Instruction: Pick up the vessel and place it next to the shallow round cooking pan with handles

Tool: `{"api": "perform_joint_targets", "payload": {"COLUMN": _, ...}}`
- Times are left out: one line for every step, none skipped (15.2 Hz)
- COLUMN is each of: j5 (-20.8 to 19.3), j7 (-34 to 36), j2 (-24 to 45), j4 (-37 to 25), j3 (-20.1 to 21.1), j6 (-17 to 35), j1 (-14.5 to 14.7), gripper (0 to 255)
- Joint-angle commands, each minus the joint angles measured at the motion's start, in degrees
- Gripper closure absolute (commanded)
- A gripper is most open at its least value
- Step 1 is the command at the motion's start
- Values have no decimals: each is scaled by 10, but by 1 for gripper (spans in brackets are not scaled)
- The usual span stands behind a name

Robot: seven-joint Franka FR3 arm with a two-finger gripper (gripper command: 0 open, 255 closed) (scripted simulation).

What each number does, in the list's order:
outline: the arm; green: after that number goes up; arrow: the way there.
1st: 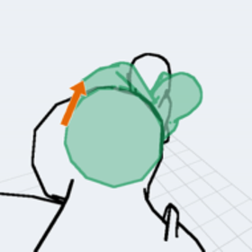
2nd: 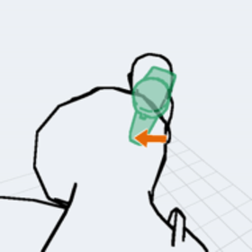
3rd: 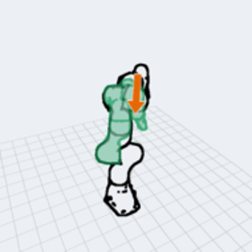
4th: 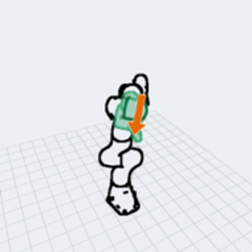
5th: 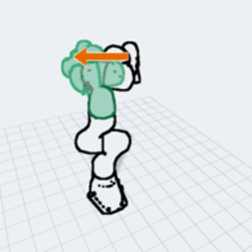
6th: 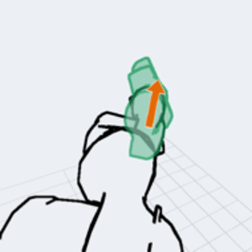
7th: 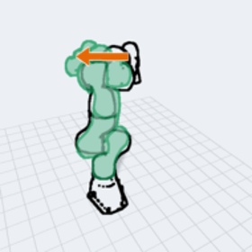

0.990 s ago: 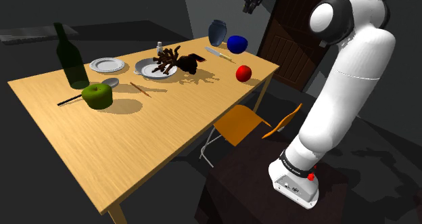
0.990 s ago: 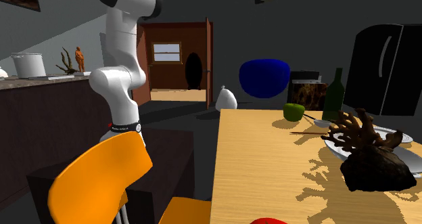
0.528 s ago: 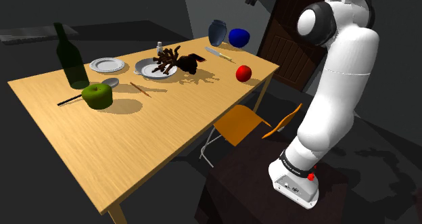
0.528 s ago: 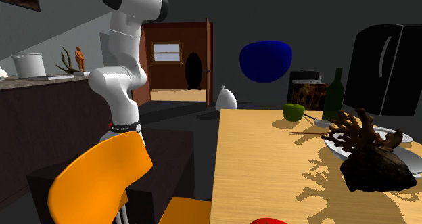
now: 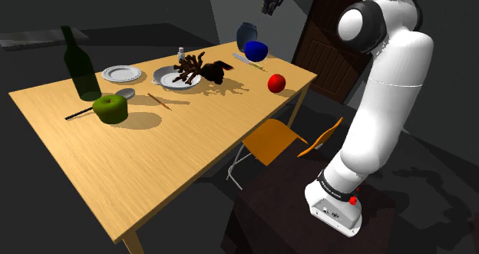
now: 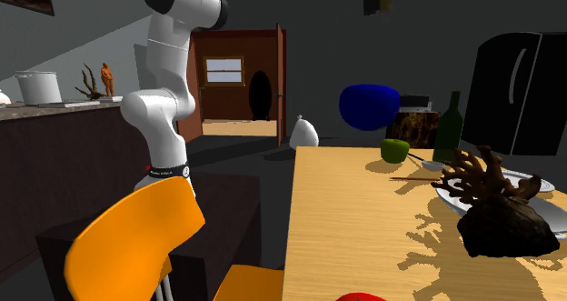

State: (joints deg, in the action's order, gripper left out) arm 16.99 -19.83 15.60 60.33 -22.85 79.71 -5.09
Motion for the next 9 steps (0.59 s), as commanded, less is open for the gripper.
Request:
{"api": "perform_joint_targets", "payload": {"j5": -8, "j7": 13, "j2": -8, "j4": 38, "j3": 6, "j6": 35, "j1": 19, "gripper": 255}}
{"api": "perform_joint_targets", "payload": {"j5": -10, "j7": 19, "j2": -7, "j4": 51, "j3": 9, "j6": 51, "j1": 26, "gripper": 255}}
{"api": "perform_joint_targets", "payload": {"j5": -11, "j7": 25, "j2": -5, "j4": 62, "j3": 12, "j6": 65, "j1": 33, "gripper": 255}}
{"api": "perform_joint_targets", "payload": {"j5": -12, "j7": 31, "j2": -2, "j4": 71, "j3": 16, "j6": 79, "j1": 39, "gripper": 255}}
{"api": "perform_joint_targets", "payload": {"j5": -13, "j7": 37, "j2": 2, "j4": 80, "j3": 19, "j6": 92, "j1": 45, "gripper": 255}}
{"api": "perform_joint_targets", "payload": {"j5": -13, "j7": 43, "j2": 6, "j4": 87, "j3": 22, "j6": 105, "j1": 51, "gripper": 255}}
{"api": "perform_joint_targets", "payload": {"j5": -13, "j7": 49, "j2": 12, "j4": 92, "j3": 25, "j6": 117, "j1": 57, "gripper": 255}}
{"api": "perform_joint_targets", "payload": {"j5": -12, "j7": 54, "j2": 18, "j4": 97, "j3": 27, "j6": 129, "j1": 62, "gripper": 255}}
{"api": "perform_joint_targets", "payload": {"j5": -12, "j7": 60, "j2": 25, "j4": 101, "j3": 30, "j6": 140, "j1": 67, "gripper": 255}}
